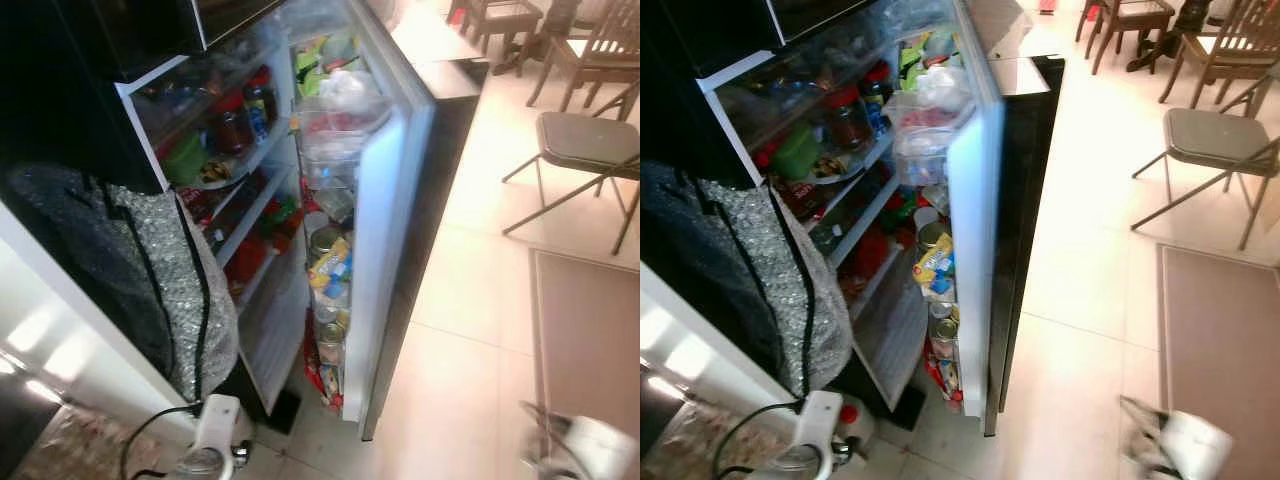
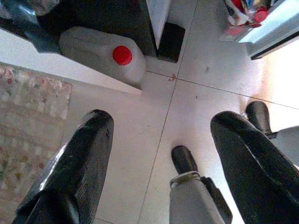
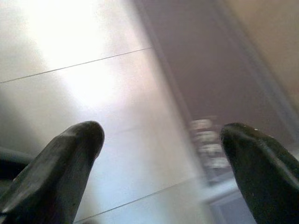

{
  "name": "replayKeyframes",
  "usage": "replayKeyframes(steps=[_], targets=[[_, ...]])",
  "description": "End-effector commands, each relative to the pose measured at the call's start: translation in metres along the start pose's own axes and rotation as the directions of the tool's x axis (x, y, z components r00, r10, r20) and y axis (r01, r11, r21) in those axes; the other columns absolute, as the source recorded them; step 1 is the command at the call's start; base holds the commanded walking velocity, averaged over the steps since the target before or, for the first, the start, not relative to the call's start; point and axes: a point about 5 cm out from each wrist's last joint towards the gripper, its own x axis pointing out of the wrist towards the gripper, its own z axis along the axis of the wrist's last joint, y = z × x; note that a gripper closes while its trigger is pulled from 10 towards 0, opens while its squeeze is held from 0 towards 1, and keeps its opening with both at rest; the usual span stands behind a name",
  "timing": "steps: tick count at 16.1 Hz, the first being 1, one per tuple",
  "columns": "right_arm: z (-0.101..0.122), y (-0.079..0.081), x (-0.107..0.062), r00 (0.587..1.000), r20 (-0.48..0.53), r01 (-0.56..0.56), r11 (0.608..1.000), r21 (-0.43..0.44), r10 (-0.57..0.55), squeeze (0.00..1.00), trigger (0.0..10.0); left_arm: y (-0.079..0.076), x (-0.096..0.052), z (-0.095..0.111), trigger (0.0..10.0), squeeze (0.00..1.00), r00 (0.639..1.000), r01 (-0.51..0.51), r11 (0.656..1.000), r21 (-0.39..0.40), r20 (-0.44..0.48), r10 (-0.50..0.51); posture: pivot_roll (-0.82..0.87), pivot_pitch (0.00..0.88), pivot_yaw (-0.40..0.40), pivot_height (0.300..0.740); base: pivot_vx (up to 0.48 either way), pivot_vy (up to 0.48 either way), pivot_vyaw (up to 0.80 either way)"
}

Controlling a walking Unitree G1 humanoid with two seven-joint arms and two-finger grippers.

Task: Restocking fridge

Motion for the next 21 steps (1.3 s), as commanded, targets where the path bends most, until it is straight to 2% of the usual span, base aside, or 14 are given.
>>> replayKeyframes(steps=[1, 3, 4, 5, 6, 8, 12, 14, 15, 16, 18, 19, 21], targets=[[0.011, -0.004, 0.003, 0.999, 0.031, -0.028, 0.999, 0.045, 0.026, 0.0, 10.0, 0.013, -0.002, -0.008, 10.0, 0.0, 0.999, -0.032, 0.999, 0.008, -0.029, 0.032, -0.15, 0.02, 0.07, 0.74, 0.0, 0.0, 0.0], [0.026, 0.013, 0.005, 0.968, 0.096, -0.23, 0.973, -0.016, 0.231, 0.0, 10.0, 0.013, -0.002, -0.007, 10.0, 0.0, 0.999, -0.034, 0.999, 0.006, -0.028, 0.034, -0.15, 0.022, 0.07, 0.74, 0.0, 0.0, 0.0], [0.03, 0.015, 0.005, 0.959, 0.114, -0.258, 0.966, -0.031, 0.259, 0.0, 10.0, 0.013, -0.002, -0.007, 10.0, 0.0, 0.999, -0.034, 0.999, 0.005, -0.028, 0.034, -0.15, 0.022, 0.07, 0.74, 0.0, 0.0, 0.0], [0.045, 0.016, 0.006, 0.924, 0.172, -0.339, 0.939, -0.049, 0.343, 0.0, 10.0, 0.013, -0.002, -0.007, 10.0, 0.0, 0.999, -0.036, 0.999, 0.005, -0.028, 0.036, -0.15, 0.023, 0.07, 0.74, 0.0, 0.0, 0.0], [0.048, 0.016, 0.006, 0.915, 0.176, -0.358, 0.931, -0.062, 0.364, 0.0, 10.0, 0.013, -0.002, -0.007, 10.0, 0.0, 0.999, -0.036, 0.999, 0.005, -0.028, 0.036, -0.15, 0.023, 0.07, 0.74, 0.0, 0.0, 0.0], [0.051, 0.019, 0.004, 0.851, 0.148, -0.488, 0.863, -0.132, 0.504, 0.0, 10.0, 0.013, -0.002, -0.007, 10.0, 0.0, 0.999, -0.036, 0.999, 0.005, -0.029, 0.036, -0.15, 0.028, 0.071, 0.74, 0.0, 0.0, 0.0], [0.068, 0.02, 0.002, 0.765, 0.183, -0.592, 0.786, -0.18, 0.618, 0.0, 10.0, 0.013, -0.002, -0.008, 10.0, 0.0, 0.999, -0.036, 0.999, 0.004, -0.03, 0.036, -0.15, 0.03, 0.07, 0.74, 0.0, 0.0, 0.0], [0.089, 0.031, 0.001, 0.686, 0.225, -0.653, 0.722, -0.23, 0.692, 0.0, 10.0, 0.013, -0.002, -0.007, 10.0, 0.0, 0.999, -0.036, 0.999, 0.002, -0.03, 0.036, -0.15, 0.03, 0.07, 0.74, 0.0, 0.0, 0.0], [0.102, 0.042, -0.002, 0.611, 0.244, -0.705, 0.658, -0.265, 0.753, 0.0, 10.0, 0.013, -0.002, -0.008, 10.0, 0.0, 0.999, -0.037, 0.999, 0.002, -0.03, 0.037, -0.15, 0.029, 0.071, 0.74, 0.0, 0.0, 0.0], [0.122, 0.058, -0.007, 0.509, 0.267, -0.755, 0.573, -0.318, 0.818, 0.0, 10.0, 0.013, -0.002, -0.008, 10.0, 0.0, 0.999, -0.038, 0.999, 0.002, -0.031, 0.038, -0.15, 0.029, 0.071, 0.74, 0.0, 0.0, 0.0], [0.132, 0.07, -0.014, 0.406, 0.25, -0.801, 0.474, -0.367, 0.879, 0.0, 10.0, 0.013, -0.002, -0.008, 10.0, 0.0, 0.999, -0.036, 0.999, 0.001, -0.031, 0.036, -0.15, 0.023, 0.072, 0.74, 0.0, 0.0, 0.0], [0.133, 0.073, -0.017, 0.369, 0.231, -0.813, 0.433, -0.389, 0.9, 0.0, 10.0, 0.013, -0.002, -0.008, 10.0, 0.0, 0.999, -0.034, 0.999, 0.001, -0.032, 0.034, -0.15, 0.022, 0.073, 0.74, 0.0, 0.0, 0.0], [0.139, 0.073, -0.019, 0.342, 0.201, -0.809, 0.396, -0.434, 0.918, 0.0, 10.0, 0.013, -0.002, -0.009, 10.0, 0.0, 0.999, -0.032, 0.999, 0.002, -0.033, 0.032, -0.16, 0.018, 0.074, 0.74, 0.0, 0.0, 0.0]])
